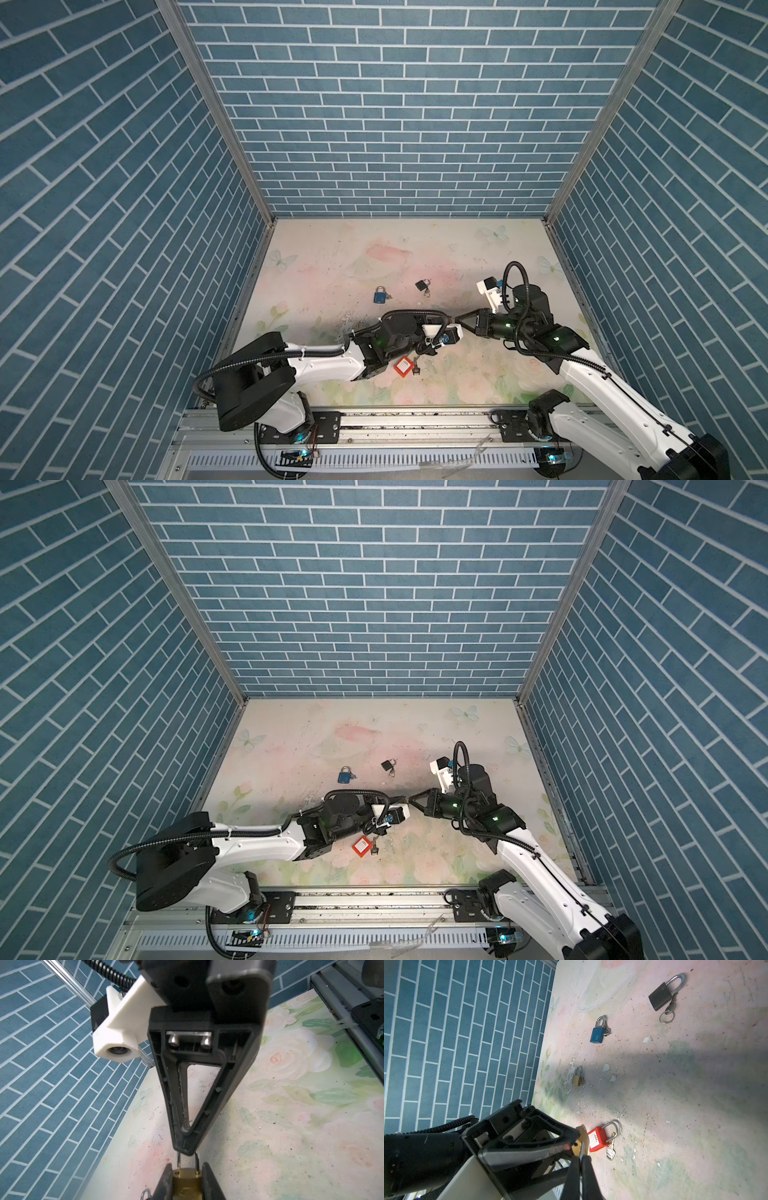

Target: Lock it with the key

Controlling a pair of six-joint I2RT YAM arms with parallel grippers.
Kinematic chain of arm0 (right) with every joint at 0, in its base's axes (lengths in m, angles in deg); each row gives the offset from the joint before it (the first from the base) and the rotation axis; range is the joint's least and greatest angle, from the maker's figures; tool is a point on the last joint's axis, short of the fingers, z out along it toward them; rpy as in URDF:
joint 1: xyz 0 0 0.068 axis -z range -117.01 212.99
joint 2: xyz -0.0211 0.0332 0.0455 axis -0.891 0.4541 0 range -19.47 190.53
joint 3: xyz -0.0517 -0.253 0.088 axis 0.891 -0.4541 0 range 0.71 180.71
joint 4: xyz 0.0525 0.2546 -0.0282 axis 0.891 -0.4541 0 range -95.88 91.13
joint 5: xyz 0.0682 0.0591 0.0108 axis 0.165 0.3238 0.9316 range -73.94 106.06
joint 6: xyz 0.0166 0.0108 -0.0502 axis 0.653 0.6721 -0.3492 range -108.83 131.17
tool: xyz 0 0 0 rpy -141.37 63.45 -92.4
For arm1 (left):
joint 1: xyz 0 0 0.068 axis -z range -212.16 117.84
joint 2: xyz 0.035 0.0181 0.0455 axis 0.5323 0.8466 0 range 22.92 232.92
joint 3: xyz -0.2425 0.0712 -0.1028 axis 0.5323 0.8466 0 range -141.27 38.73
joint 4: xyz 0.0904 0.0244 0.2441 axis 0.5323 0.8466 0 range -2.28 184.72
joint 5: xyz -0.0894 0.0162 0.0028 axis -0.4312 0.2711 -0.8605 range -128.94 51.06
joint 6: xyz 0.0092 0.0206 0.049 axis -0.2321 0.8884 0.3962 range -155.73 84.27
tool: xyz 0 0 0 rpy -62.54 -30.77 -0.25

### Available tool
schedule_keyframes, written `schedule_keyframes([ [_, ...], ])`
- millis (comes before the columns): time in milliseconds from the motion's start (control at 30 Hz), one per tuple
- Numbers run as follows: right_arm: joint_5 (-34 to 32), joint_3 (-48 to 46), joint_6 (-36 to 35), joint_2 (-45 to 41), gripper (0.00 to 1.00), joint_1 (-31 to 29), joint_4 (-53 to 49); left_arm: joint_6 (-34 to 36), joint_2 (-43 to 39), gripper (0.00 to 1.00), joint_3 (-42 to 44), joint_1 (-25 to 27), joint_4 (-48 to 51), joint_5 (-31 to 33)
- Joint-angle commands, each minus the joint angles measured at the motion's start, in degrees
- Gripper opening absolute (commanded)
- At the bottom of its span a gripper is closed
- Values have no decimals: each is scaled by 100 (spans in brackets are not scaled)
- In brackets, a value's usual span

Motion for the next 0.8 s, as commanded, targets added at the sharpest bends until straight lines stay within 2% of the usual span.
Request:
schedule_keyframes([
  [0, 94, 215, -578, 13, 0, -104, -36, 74, 41, 0, -197, 34, -129, -127],
  [300, 456, 87, -1445, -78, 0, -148, -15, 92, 33, 0, -278, 34, -97, -155],
  [533, 568, -36, -1696, -161, 0, -185, 84, 118, 6, 0, -306, 29, -60, -199],
  [767, 577, -61, -1662, -128, 0, -229, 78, 171, -18, 0, -327, 23, -83, -217],
])
